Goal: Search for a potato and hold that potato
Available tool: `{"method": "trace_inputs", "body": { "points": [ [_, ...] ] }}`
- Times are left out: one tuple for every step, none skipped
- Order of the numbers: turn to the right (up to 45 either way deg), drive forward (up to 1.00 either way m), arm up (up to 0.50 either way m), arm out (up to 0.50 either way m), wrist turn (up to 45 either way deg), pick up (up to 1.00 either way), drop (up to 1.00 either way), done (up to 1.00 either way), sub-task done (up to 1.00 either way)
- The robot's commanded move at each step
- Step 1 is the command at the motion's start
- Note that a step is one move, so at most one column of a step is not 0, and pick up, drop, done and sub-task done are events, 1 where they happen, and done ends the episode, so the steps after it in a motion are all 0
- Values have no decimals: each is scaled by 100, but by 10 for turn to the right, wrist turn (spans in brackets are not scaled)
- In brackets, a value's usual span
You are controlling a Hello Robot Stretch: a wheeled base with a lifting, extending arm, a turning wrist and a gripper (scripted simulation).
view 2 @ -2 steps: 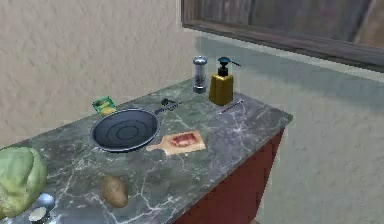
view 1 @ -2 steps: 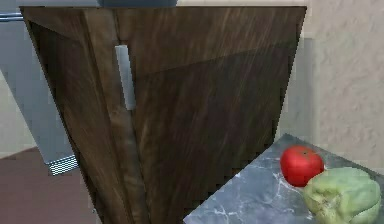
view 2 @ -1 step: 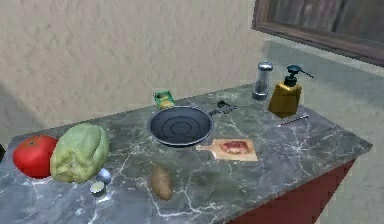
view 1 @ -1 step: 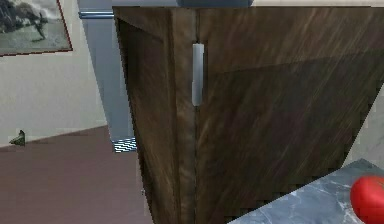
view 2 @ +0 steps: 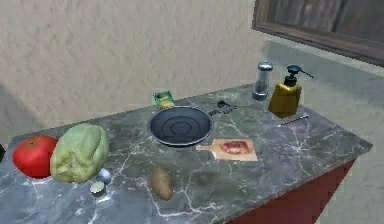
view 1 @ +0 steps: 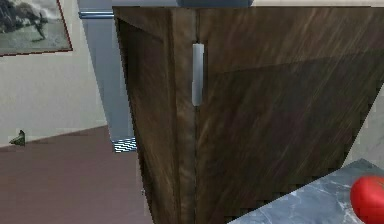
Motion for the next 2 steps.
{"method": "trace_inputs", "body": {
  "points": [
    [0,0,38,0,0,0,0,0,0],
    [0,0,0,4,0,0,0,0,0]
  ]
}}
